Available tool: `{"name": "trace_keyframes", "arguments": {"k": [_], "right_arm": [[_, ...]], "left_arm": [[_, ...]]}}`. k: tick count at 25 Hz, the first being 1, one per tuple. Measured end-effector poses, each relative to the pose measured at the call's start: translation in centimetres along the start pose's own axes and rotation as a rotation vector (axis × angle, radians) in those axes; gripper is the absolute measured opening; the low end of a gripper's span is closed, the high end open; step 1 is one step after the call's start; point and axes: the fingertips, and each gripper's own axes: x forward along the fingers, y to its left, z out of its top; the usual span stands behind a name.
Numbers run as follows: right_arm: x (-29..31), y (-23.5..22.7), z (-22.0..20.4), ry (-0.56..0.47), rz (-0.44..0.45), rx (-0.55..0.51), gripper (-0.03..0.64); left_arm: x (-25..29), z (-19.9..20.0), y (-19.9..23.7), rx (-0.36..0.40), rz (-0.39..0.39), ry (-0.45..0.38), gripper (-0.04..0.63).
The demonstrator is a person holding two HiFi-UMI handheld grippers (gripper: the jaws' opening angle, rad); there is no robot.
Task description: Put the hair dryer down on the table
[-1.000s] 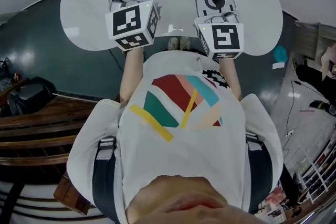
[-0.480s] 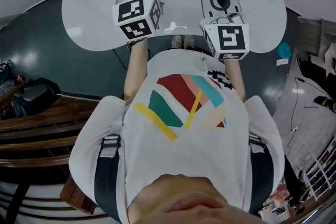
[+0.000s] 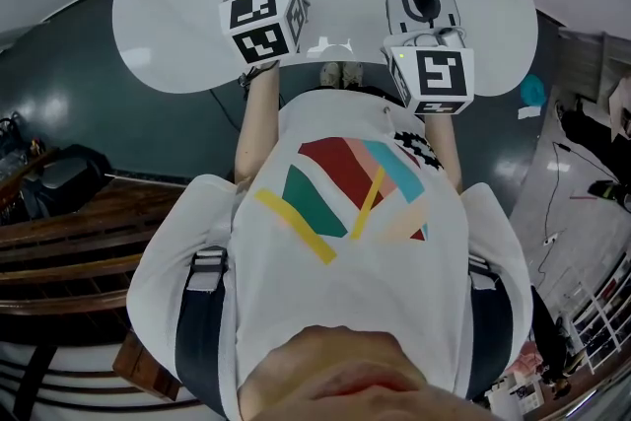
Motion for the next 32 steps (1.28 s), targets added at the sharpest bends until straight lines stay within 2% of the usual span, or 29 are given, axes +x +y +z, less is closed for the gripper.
{"name": "trace_keyframes", "arguments": {"k": [18, 32], "right_arm": [[-0.1, -0.7, -1.0, 0.029, -0.005, 0.013, 0.011], [-0.2, -0.7, -1.3, 0.045, -0.009, -0.021, 0.011]], "left_arm": [[1.9, -5.5, 0.5, -0.025, 0.011, 0.155, 0.221], [2.9, -9.5, 0.6, -0.033, 0.015, 0.257, 0.221]]}}
